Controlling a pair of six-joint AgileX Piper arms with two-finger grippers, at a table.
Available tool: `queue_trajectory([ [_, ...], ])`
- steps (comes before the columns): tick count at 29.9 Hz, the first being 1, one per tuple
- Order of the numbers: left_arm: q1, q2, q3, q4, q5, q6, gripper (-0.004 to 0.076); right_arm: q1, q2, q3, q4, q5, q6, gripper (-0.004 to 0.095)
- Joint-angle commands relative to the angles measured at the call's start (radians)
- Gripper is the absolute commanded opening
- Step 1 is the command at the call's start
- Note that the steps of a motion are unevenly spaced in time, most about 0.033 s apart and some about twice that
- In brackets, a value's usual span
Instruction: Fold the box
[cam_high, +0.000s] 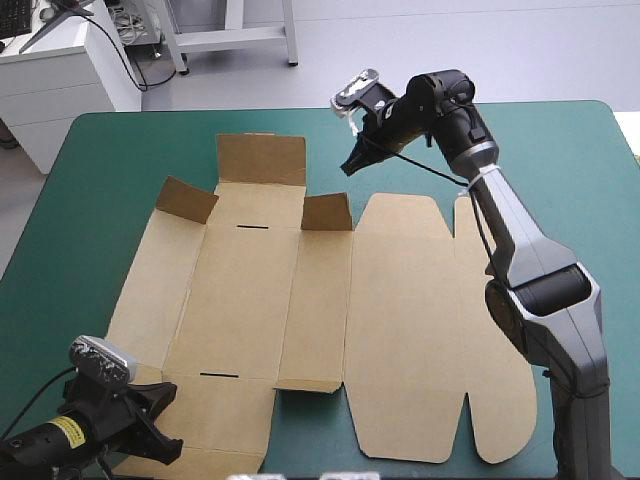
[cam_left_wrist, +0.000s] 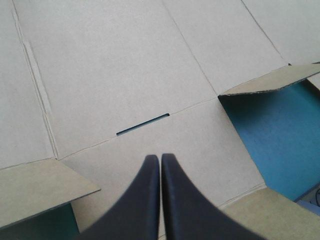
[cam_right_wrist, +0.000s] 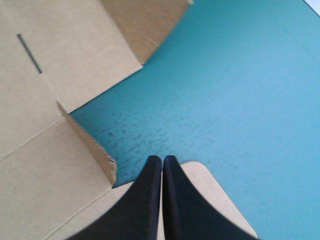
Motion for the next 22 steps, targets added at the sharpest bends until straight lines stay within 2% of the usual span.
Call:
queue_trajectory([
  [1,-0.002,0.009,-0.034,-0.024,-0.054,-0.002,-0.0008,-0.026,-0.099,-0.026,-0.078,0.005,0.176,-0.0013],
  [7,-0.002,0.009,-0.034,-0.022,-0.054,-0.002,-0.0008,-0.078,-0.16,-0.014,-0.081,0.005,0.259,-0.0013],
  [12,-0.002,0.009,-0.034,-0.022,-0.054,-0.002,-0.0008,-0.123,-0.251,0.086,-0.088,0.005,0.263,-0.0013],
  [18,-0.002,0.009,-0.034,-0.022,-0.054,-0.002,-0.0008,-0.197,-0.428,0.337,-0.164,0.005,0.267,-0.0013],
  [22,-0.002,0.009,-0.034,-0.022,-0.058,-0.001,-0.0008,-0.247,-0.573,0.532,-0.162,0.005,0.256,-0.0013],
])
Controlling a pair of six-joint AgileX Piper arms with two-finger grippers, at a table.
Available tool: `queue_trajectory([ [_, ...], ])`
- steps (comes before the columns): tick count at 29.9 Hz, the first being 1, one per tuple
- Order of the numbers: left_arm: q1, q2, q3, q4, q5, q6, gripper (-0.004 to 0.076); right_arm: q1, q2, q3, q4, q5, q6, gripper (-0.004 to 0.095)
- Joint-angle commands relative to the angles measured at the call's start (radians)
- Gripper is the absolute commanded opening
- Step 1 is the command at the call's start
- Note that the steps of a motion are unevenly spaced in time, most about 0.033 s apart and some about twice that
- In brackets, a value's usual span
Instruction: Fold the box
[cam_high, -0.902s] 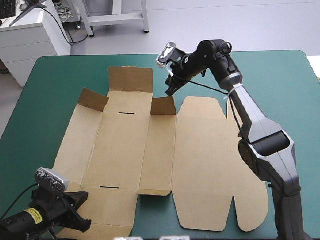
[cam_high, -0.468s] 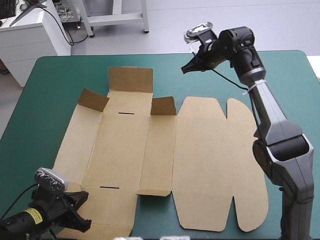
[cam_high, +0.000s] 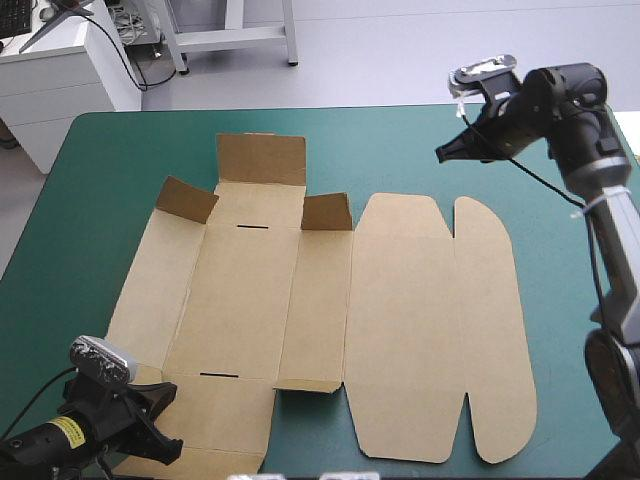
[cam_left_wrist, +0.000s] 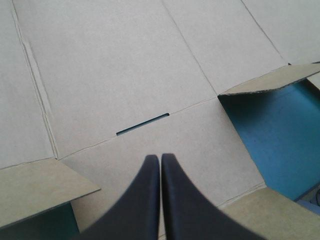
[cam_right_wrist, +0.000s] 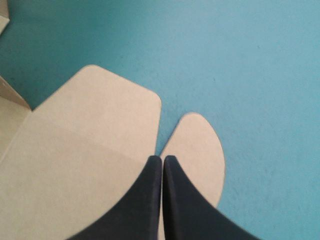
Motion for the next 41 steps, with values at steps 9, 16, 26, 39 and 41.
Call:
queue_trajectory([
  [9,-0.002,0.009,-0.034,-0.017,-0.111,0.011,-0.0008,-0.081,-0.491,0.501,-0.004,-0.04,-0.04,-0.0013],
  [16,-0.002,0.009,-0.034,-0.018,-0.121,0.041,-0.0008,-0.081,-0.753,0.791,0.013,-0.103,-0.004,-0.0013],
  [26,-0.002,0.011,-0.034,-0.03,-0.119,0.025,-0.0008,-0.081,-1.025,1.069,0.052,-0.116,0.003,-0.0013],
  [39,-0.002,0.079,-0.103,-0.025,-0.11,-0.014,-0.0008,-0.081,-1.255,1.18,0.059,-0.096,0.001,-0.0013],
  [41,-0.002,0.133,-0.149,-0.025,-0.093,-0.014,-0.0008,-0.081,-1.27,1.18,0.052,-0.096,-0.003,-0.0013],
])
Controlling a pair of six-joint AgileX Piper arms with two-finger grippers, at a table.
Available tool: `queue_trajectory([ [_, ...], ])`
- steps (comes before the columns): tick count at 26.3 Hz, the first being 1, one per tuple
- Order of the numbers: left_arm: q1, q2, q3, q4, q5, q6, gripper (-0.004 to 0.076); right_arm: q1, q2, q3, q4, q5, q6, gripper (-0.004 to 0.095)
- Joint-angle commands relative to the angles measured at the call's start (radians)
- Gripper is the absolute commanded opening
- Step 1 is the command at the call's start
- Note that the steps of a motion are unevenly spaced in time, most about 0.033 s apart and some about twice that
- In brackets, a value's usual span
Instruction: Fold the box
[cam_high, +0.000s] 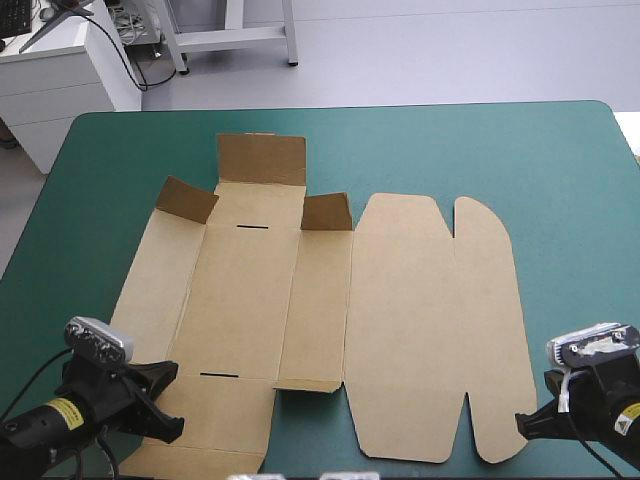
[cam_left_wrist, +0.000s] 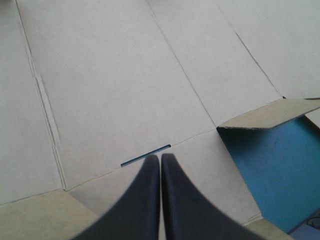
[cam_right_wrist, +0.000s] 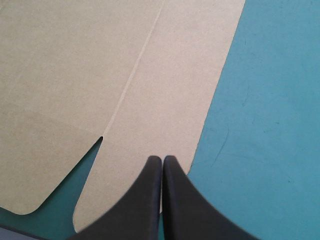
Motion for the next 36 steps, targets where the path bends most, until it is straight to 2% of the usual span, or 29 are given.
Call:
queue_trajectory([
  [1,-0.002,0.109,-0.11,-0.019,-0.031,-0.011,-0.0008,-0.008,-0.016,-0.024,-0.004,-0.04,-0.007,-0.0013],
  [10,-0.002,0.462,-0.385,0.02,0.05,0.012,-0.0006,-0.008,-0.018,-0.007,-0.006,-0.035,-0.011,-0.0013],
  [14,0.018,0.602,-0.508,0.018,0.14,0.096,0.0015,-0.008,-0.018,-0.009,-0.006,-0.035,-0.019,-0.0013],
  [17,0.071,0.681,-0.585,-0.009,0.159,0.129,0.0015,-0.008,-0.018,-0.009,-0.006,-0.035,-0.019,-0.0013],
  [21,0.211,0.742,-0.649,-0.103,0.202,0.206,0.0015,-0.008,-0.018,-0.009,-0.006,-0.035,-0.019,-0.0013],
  [24,0.361,0.773,-0.661,-0.198,0.284,0.302,0.0015,-0.008,-0.02,-0.009,-0.006,-0.035,-0.019,-0.0013],
  [29,0.593,0.777,-0.661,-0.258,0.278,0.317,0.0015,-0.008,-0.02,-0.009,-0.006,-0.033,-0.029,-0.0013],
  [32,0.828,0.777,-0.661,-0.311,0.276,0.317,0.0015,-0.008,-0.02,-0.009,-0.006,-0.028,-0.056,-0.0013],
  [36,1.015,0.788,-0.661,-0.38,0.261,0.274,0.0015,-0.008,-0.02,-0.009,-0.006,-0.025,-0.056,-0.0013],
])
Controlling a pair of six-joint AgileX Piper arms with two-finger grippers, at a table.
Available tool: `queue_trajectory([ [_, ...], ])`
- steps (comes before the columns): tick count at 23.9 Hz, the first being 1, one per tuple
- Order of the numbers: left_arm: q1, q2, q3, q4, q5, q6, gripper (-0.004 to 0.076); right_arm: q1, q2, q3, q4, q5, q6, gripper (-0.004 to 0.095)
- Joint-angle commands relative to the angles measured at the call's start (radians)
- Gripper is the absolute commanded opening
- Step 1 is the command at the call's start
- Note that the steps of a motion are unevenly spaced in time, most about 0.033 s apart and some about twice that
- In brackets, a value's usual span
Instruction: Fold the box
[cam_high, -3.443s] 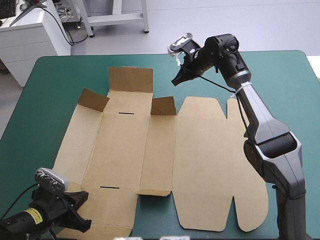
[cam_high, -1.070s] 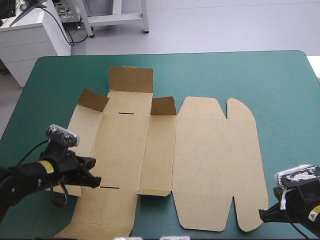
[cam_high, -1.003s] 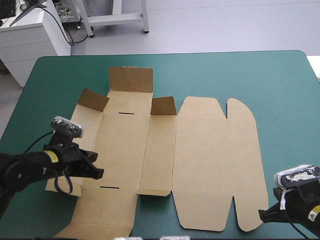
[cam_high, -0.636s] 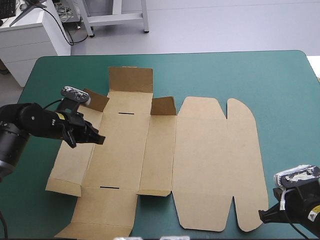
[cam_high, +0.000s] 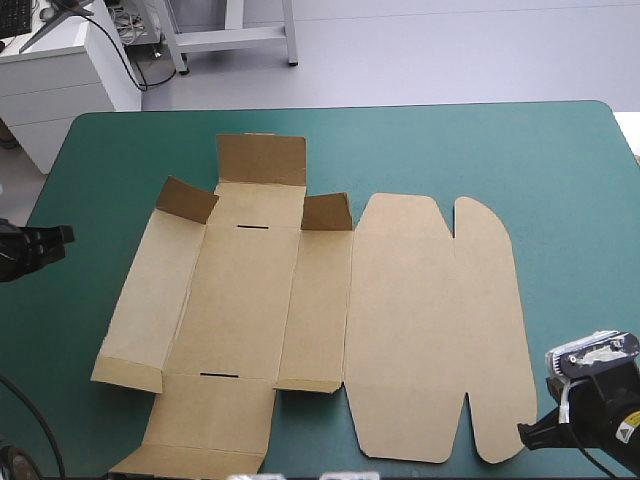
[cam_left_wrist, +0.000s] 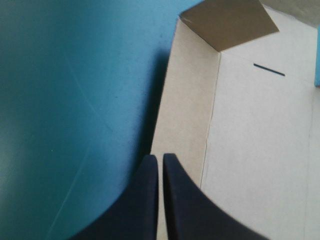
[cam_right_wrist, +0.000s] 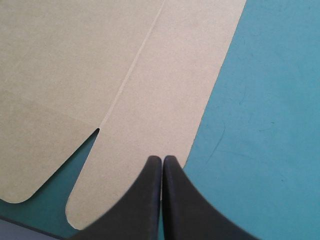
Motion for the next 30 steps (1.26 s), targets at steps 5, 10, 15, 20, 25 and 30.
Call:
queue_trajectory([
  [5,0.082,0.08,-0.034,-0.08,0.06,-0.044,0.0249,-0.008,0.008,-0.02,-0.001,-0.036,-0.011,-0.0013],
  [10,0.082,0.184,-0.034,-0.079,0.06,-0.044,0.0634,-0.008,0.008,-0.02,-0.002,-0.036,-0.011,-0.0013],
  [15,0.078,0.261,-0.025,-0.073,0.06,-0.017,0.0679,-0.008,0.008,-0.02,-0.002,-0.036,-0.011,-0.0013],
  [20,0.052,0.309,0.039,-0.088,0.066,0.048,0.0679,-0.008,0.008,-0.02,-0.002,-0.036,-0.007,-0.0013],
  [25,-0.039,0.339,0.127,-0.081,0.066,0.075,0.0679,-0.008,0.008,-0.02,-0.002,-0.036,-0.007,-0.0013],
  [30,-0.113,0.35,0.178,-0.078,0.066,0.089,0.0677,-0.008,0.008,-0.02,-0.002,-0.036,-0.01,-0.0013],
])
